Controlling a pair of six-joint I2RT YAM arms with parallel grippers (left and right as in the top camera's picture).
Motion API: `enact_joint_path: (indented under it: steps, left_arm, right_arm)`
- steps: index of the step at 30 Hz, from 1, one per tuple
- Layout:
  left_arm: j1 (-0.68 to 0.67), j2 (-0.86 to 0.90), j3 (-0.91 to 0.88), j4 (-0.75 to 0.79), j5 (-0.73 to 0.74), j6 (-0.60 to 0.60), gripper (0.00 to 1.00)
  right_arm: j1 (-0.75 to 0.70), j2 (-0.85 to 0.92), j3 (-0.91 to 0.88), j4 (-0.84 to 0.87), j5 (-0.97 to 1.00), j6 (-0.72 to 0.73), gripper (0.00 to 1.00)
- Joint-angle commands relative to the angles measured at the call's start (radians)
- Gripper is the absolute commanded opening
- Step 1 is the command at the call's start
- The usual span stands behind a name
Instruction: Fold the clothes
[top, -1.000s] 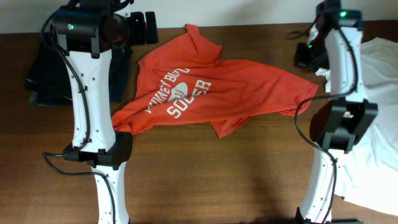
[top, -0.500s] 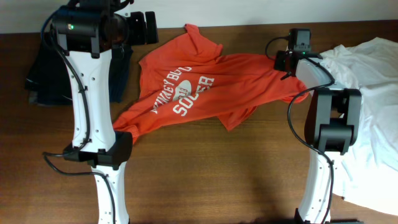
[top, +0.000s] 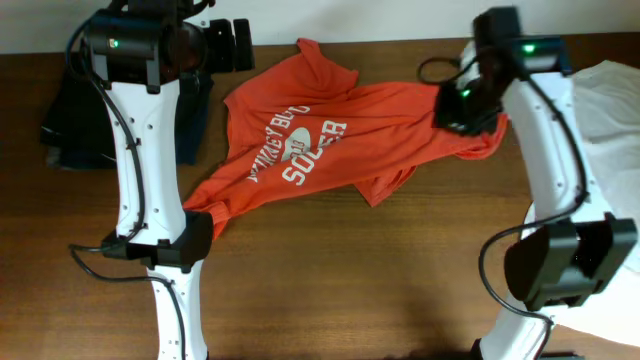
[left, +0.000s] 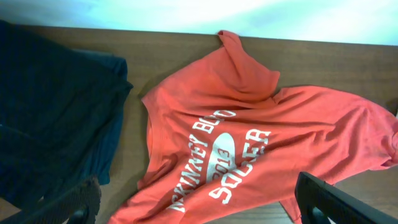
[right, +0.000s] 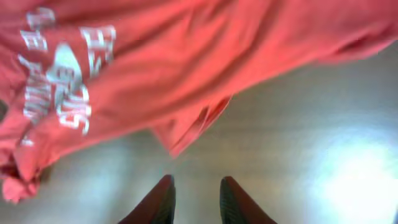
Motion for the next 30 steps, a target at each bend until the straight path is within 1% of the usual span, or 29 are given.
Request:
enact_joint_path:
  steps: [1, 2, 3, 4, 5, 6, 7, 9, 11, 13, 15, 17, 20, 22, 25, 29, 30]
  left_arm:
    - [0.002, -0.005, 0.000, 0.000, 0.007, -0.005, 0.99]
    - [0.002, -0.005, 0.000, 0.000, 0.007, -0.005, 0.99]
    - [0.002, -0.005, 0.000, 0.000, 0.007, -0.005, 0.99]
    - [0.002, -0.005, 0.000, 0.000, 0.007, -0.005, 0.99]
    - [0.002, -0.005, 0.000, 0.000, 0.007, -0.005, 1.00]
    - [0.002, -0.005, 0.000, 0.000, 0.007, -0.005, 1.00]
    - [0.002, -0.005, 0.000, 0.000, 0.007, -0.005, 0.99]
    - [0.002, -0.005, 0.000, 0.000, 0.007, -0.005, 0.99]
    - [0.002, -0.005, 0.000, 0.000, 0.007, -0.005, 0.99]
    - [0.002, -0.005, 0.000, 0.000, 0.007, -0.005, 0.99]
    - [0.002, -0.005, 0.000, 0.000, 0.007, -0.005, 0.99]
    - [0.002, -0.005, 0.000, 0.000, 0.007, -0.005, 0.99]
    - [0.002, -0.005, 0.000, 0.000, 0.007, -0.005, 0.99]
    - [0.002, -0.005, 0.000, 0.000, 0.007, -0.005, 0.99]
    - [0.002, -0.005, 0.000, 0.000, 0.007, -0.005, 0.99]
    - [0.002, -0.005, 0.000, 0.000, 0.007, -0.005, 0.99]
    - [0.002, -0.005, 0.000, 0.000, 0.007, -0.005, 0.99]
  right_arm:
    - [0.120, -0.003, -0.109, 0.007, -0.057, 0.212, 0.28]
    - [0.151, -0.003, -0.152, 0.038, -0.056, 0.267, 0.28]
    - [0.207, -0.003, -0.235, 0.121, -0.056, 0.374, 0.29]
    - [0.268, -0.003, -0.343, 0.235, -0.041, 0.521, 0.28]
    - [0.306, -0.003, -0.413, 0.311, -0.028, 0.603, 0.29]
    - [0.349, -0.003, -0.507, 0.416, 0.010, 0.705, 0.30]
    - [0.359, -0.003, -0.562, 0.464, 0.066, 0.772, 0.34]
    - [0.345, -0.003, -0.589, 0.467, 0.090, 0.794, 0.34]
    - [0.344, -0.003, -0.603, 0.471, 0.130, 0.871, 0.35]
    - [0.344, -0.003, -0.605, 0.488, 0.164, 0.919, 0.36]
    - [0.344, -0.003, -0.608, 0.500, 0.189, 0.970, 0.41]
    - [0.344, -0.003, -0.618, 0.518, 0.193, 0.970, 0.41]
    - [0.344, -0.003, -0.687, 0.592, 0.194, 1.018, 0.41]
    - [0.344, -0.003, -0.709, 0.607, 0.196, 1.017, 0.41]
    - [0.344, -0.003, -0.710, 0.618, 0.204, 1.017, 0.35]
    - [0.344, -0.003, -0.710, 0.662, 0.203, 1.017, 0.35]
    - [0.344, -0.003, -0.710, 0.666, 0.203, 1.017, 0.34]
